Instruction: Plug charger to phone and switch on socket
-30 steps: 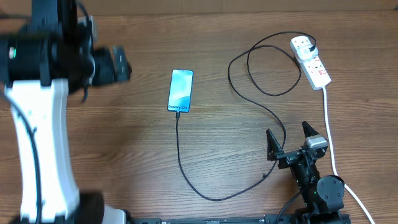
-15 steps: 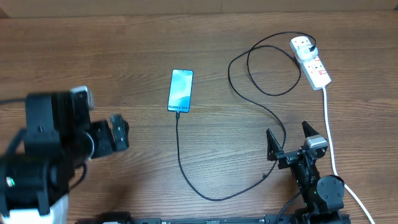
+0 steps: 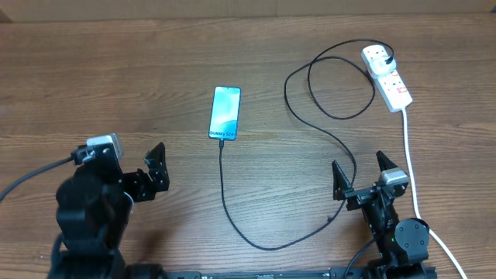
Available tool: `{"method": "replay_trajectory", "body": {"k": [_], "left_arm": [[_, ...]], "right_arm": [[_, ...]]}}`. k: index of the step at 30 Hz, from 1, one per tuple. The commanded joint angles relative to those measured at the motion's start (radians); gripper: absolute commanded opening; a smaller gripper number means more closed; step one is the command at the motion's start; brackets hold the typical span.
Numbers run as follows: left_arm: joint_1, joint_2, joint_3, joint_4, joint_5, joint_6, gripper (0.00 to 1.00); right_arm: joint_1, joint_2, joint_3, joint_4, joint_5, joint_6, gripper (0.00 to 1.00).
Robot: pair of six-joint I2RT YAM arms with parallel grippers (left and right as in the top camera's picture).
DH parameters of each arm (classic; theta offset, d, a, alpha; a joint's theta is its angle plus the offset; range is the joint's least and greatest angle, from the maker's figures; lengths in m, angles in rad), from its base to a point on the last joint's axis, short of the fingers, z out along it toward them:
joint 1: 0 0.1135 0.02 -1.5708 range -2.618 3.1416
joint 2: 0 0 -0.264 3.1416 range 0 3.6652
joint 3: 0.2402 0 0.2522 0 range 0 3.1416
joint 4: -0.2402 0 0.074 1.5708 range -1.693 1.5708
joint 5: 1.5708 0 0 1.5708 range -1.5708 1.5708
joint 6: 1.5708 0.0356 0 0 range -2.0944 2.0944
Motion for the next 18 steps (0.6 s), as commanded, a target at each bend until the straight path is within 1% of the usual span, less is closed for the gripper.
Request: {"method": "replay_trajectory", "body": {"k": [1, 8, 9, 13, 18], "left_arm": [[-0.006, -0.079, -0.127, 0.124, -0.006, 0.059, 1.00], [-0.006, -0.210, -0.380, 0.470, -0.006, 0.098, 1.00], [-0.006, -0.248, -0.446, 0.542, -0.006, 0.100, 1.00], [-0.006, -0.337, -0.562, 0.634, -0.006, 0.121, 1.00], [-0.005, -0.449, -0.659, 0.647, -0.005, 0.131, 1.00]], "right_arm": [[0.004, -0.006, -0.010, 0.002, -0.005, 0.002, 1.00], [0.004, -0.006, -0.010, 0.002, -0.005, 0.002, 1.00], [0.004, -0.006, -0.010, 0.002, -0.005, 0.002, 1.00], [0.004, -0.006, -0.010, 0.002, -0.005, 0.002, 1.00], [0.004, -0.006, -0.010, 0.002, -0.005, 0.002, 1.00]]}}
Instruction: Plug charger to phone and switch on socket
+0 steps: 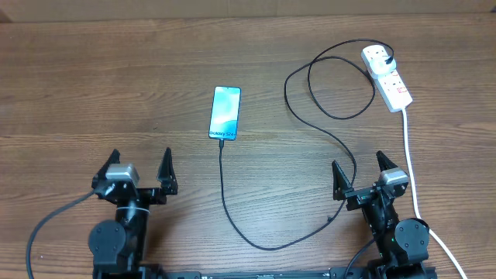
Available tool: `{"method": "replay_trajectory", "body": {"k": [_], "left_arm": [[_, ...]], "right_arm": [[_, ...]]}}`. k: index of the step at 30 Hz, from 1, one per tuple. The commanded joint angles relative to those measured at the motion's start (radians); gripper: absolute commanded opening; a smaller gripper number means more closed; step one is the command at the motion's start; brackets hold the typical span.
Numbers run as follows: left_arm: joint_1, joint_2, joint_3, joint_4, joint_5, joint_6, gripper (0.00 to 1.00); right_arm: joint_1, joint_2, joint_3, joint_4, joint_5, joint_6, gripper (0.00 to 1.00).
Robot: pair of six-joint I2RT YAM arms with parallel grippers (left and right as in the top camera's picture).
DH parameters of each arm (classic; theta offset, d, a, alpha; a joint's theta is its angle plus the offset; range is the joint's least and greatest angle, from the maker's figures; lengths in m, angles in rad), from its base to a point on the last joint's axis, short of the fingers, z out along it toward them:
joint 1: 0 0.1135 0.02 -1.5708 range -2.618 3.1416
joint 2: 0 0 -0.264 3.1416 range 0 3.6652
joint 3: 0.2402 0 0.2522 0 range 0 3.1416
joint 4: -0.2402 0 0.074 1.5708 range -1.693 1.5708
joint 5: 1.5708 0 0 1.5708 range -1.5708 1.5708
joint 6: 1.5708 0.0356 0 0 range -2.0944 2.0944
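Observation:
A phone (225, 113) lies face up in the middle of the wooden table, its screen lit. A black charger cable (232, 209) runs from the phone's near end, loops along the table and reaches the plug in the white socket strip (387, 75) at the far right. My left gripper (140, 165) sits near the front left, open and empty. Open and empty too, my right gripper (359, 169) rests at the front right, next to the cable.
The strip's white lead (411, 167) runs down the right side past the right arm. A black cable trails from the left arm (116, 232) toward the front left corner.
The left arm has drawn back and lowered to the front edge, its gripper now pointing straight away from the base. The right arm, phone and cable have not moved.

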Motion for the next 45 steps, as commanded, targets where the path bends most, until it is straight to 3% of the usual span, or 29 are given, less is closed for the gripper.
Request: {"method": "replay_trajectory", "body": {"k": [1, 8, 19, 45], "left_arm": [[-0.004, -0.084, -0.068, 0.012, -0.006, 0.032, 1.00], [0.024, -0.190, -0.158, 0.016, 0.001, 0.045, 0.99], [0.034, -0.188, -0.224, 0.011, 0.016, 0.105, 0.99], [0.033, -0.187, -0.222, -0.010, 0.012, 0.105, 0.99]], "right_arm": [[0.004, -0.006, -0.010, 0.003, -0.005, 0.002, 1.00], [0.004, -0.006, -0.010, 0.003, -0.005, 0.002, 1.00], [0.004, -0.006, -0.010, 0.003, -0.005, 0.002, 1.00], [0.004, -0.006, -0.010, 0.003, -0.005, 0.002, 1.00]]}}
